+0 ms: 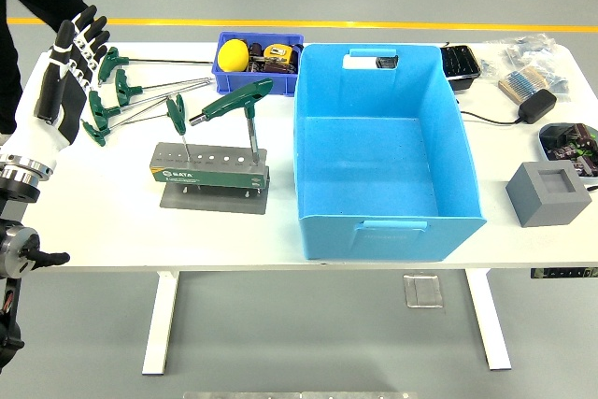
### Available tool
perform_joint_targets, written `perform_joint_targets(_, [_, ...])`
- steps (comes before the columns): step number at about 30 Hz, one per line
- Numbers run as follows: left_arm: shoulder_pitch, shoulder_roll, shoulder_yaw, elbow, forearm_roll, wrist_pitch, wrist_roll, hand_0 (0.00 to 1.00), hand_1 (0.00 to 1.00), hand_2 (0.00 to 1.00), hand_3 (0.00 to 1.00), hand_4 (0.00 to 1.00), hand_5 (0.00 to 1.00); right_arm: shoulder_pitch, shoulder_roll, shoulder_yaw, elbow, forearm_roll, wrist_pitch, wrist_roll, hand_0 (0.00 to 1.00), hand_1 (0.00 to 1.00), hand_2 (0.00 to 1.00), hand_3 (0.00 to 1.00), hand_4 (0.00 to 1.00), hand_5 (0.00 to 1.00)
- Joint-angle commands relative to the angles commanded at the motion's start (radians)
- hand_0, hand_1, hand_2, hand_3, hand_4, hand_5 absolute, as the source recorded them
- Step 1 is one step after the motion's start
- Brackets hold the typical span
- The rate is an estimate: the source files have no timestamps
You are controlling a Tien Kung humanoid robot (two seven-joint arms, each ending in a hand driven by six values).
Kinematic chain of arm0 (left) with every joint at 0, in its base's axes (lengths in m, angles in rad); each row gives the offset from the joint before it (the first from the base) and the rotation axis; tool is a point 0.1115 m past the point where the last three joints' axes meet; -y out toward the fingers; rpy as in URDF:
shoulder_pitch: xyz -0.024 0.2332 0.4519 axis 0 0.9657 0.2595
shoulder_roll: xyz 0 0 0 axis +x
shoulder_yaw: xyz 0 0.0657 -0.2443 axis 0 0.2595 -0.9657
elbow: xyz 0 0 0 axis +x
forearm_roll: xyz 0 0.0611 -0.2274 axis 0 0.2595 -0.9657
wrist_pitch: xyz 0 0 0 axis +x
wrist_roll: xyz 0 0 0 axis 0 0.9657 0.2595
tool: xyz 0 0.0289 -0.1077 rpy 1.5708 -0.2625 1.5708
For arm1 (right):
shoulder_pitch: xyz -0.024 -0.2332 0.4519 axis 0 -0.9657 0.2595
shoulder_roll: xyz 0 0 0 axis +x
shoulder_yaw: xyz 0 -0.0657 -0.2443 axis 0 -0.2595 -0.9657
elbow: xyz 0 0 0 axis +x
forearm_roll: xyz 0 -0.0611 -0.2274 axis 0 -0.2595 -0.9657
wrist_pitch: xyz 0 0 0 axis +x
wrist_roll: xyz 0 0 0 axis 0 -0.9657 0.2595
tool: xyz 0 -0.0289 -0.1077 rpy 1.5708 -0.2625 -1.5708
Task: Lift tool from toolbox,place it in box,lift tool from toolbox,place it in box
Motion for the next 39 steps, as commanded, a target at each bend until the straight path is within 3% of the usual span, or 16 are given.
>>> perform_joint_targets(2, [0.001, 0.000, 0.000, 0.001, -0.039, 0.004, 0.002, 0.998, 0.998, 0.998, 0.998, 0.998, 0.998, 0.000, 0.000, 0.001, 0.000, -0.002, 0.000, -0.001, 0.658, 0.659, 0.766, 0.790, 0.917, 0.998])
perform_joint_targets(5, [0.003, -0.001, -0.004, 0.003, -0.184, 0.013, 0.006, 0.998, 0.998, 0.998, 0.998, 0.998, 0.998, 0.000, 0.001, 0.003, 0.000, -0.005, -0.001, -0.002, 0.658, 0.658, 0.766, 0.790, 0.917, 0.998])
perform_joint_targets(20, [0.003, -0.004, -0.012, 0.003, -0.158, 0.012, -0.002, 0.998, 0.998, 0.998, 0.998, 0.998, 0.998, 0.001, 0.001, 0.005, 0.000, -0.018, 0.000, -0.003, 0.659, 0.656, 0.766, 0.790, 0.916, 0.998])
perform_joint_targets(26, [0.003, -0.003, -0.018, -0.002, -0.040, 0.017, -0.023, 0.998, 0.998, 0.998, 0.998, 0.998, 0.998, 0.001, 0.001, 0.012, 0.000, -0.032, -0.002, -0.005, 0.659, 0.657, 0.764, 0.789, 0.915, 0.998])
perform_joint_targets(27, [0.002, -0.003, -0.018, -0.003, -0.014, 0.014, -0.027, 0.998, 0.998, 0.998, 0.998, 0.998, 0.932, 0.001, 0.002, 0.013, 0.000, -0.033, -0.002, -0.006, 0.659, 0.658, 0.765, 0.788, 0.915, 0.998])
perform_joint_targets(35, [-0.005, -0.002, -0.017, -0.009, 0.063, 0.007, -0.035, 0.998, 0.998, 0.998, 0.998, 0.998, 0.908, 0.004, 0.000, 0.013, 0.000, -0.045, -0.002, -0.006, 0.659, 0.657, 0.765, 0.787, 0.914, 0.998])
perform_joint_targets(38, [-0.008, 0.007, -0.017, -0.025, 0.168, 0.016, -0.039, 0.998, 0.998, 0.998, 0.998, 0.998, 0.908, 0.004, 0.000, 0.016, 0.000, -0.045, -0.003, -0.005, 0.659, 0.657, 0.765, 0.787, 0.914, 0.998])
perform_joint_targets(39, [-0.011, 0.011, -0.014, -0.029, 0.207, 0.009, -0.041, 0.998, 0.998, 0.998, 0.998, 0.998, 0.864, 0.004, 0.000, 0.017, 0.000, -0.045, -0.003, -0.005, 0.659, 0.657, 0.762, 0.786, 0.912, 0.998])
